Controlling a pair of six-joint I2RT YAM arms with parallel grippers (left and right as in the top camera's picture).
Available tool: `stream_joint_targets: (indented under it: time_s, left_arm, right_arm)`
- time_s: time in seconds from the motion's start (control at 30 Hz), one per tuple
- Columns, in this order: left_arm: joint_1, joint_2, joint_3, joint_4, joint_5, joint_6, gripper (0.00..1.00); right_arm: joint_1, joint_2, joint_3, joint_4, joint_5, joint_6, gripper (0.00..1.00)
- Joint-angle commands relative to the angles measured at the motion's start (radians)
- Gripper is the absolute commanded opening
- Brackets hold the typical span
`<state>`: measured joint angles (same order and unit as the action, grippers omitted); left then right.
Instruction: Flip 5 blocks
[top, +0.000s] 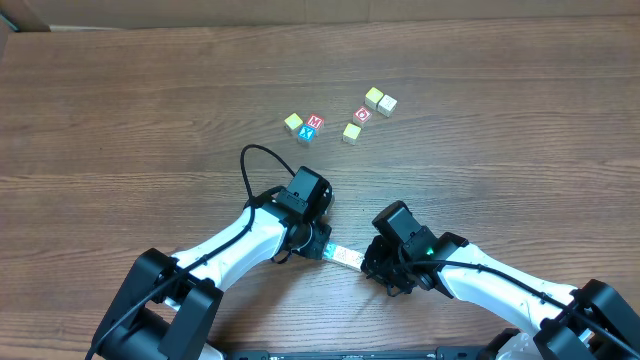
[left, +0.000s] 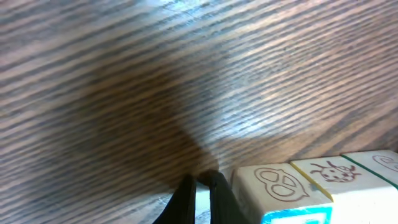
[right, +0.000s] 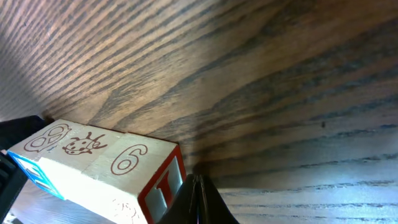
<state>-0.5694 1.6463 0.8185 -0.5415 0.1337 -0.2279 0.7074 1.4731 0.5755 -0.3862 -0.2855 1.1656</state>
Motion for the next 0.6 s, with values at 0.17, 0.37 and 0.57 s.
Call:
stream_joint_targets:
  time_s: [0.17,0.37,0.57]
  left_arm:
    - [-0.002,0.016,0.002,0.0,-0.059,0.032,0.04]
    - [-0.002,0.016,0.002,-0.003,-0.005,0.076,0.04]
    - [-0.002,0.016,0.002,-0.008,-0.002,0.076,0.04]
  right_arm:
    - [0.004,0.005,-0.003,0.008,-0.016,0.04,0.04]
    - [0.004,0.005,-0.003,0.039,-0.019,0.038,0.04]
    - [0.004,0.005,-0.003,0.048,-0.02,0.036,0.04]
